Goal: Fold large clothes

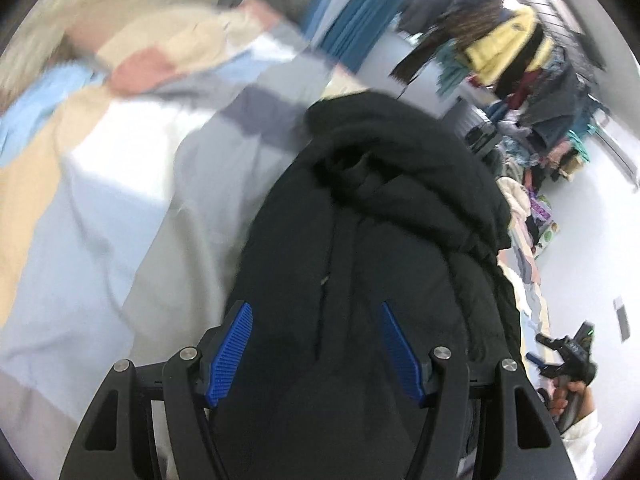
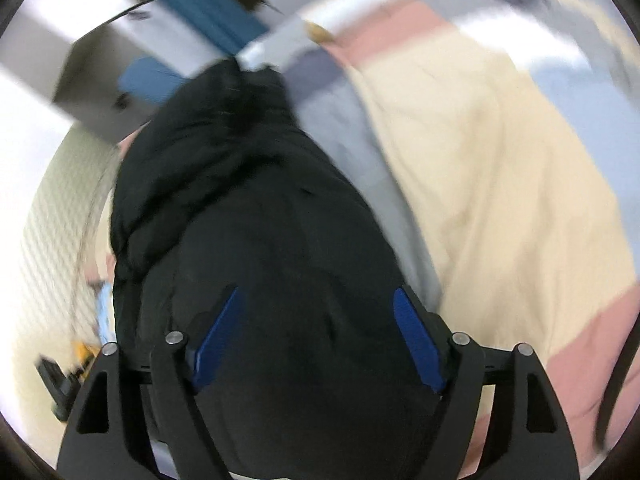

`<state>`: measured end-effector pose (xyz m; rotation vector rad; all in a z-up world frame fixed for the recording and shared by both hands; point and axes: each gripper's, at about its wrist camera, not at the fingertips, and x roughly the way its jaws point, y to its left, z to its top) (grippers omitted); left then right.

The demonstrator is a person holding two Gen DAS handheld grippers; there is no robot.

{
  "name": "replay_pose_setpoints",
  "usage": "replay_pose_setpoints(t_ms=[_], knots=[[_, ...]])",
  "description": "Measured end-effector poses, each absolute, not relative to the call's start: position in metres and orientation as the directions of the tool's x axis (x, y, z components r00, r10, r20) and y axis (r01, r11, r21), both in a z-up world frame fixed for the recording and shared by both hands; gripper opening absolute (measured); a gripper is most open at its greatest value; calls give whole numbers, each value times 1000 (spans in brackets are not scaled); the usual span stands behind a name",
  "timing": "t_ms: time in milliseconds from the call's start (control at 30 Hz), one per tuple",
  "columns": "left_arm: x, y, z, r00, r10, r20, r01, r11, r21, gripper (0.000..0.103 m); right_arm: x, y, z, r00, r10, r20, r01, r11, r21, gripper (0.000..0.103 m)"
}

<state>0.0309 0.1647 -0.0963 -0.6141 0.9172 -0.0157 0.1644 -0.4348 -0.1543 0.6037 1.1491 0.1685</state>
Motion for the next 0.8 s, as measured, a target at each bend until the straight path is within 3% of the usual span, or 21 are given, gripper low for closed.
replay_pose_setpoints(t_ms=[167, 333, 433, 633, 800], knots=[[36, 182, -127, 559, -312, -768, -344, 755, -558, 65, 163, -457, -197, 322, 489, -811, 356, 731, 582, 82], [42, 183, -158, 501, -349, -792, -435, 689, -579, 65, 161, -451, -209, 273, 598, -753, 351, 667, 657, 85], [47, 182, -172, 464, -377, -801, -458, 672, -582, 65, 164, -444, -208, 273, 655, -704, 308, 634, 709, 96], [52, 174, -180, 413, -364, -835, -465, 704, -537, 65, 169, -420, -187, 268, 732, -626, 148, 611, 777, 97], [56, 162, -171, 443, -432, -786, -373, 708, -599, 65, 171, -399, -165, 270, 793, -546, 12, 564, 826, 97]])
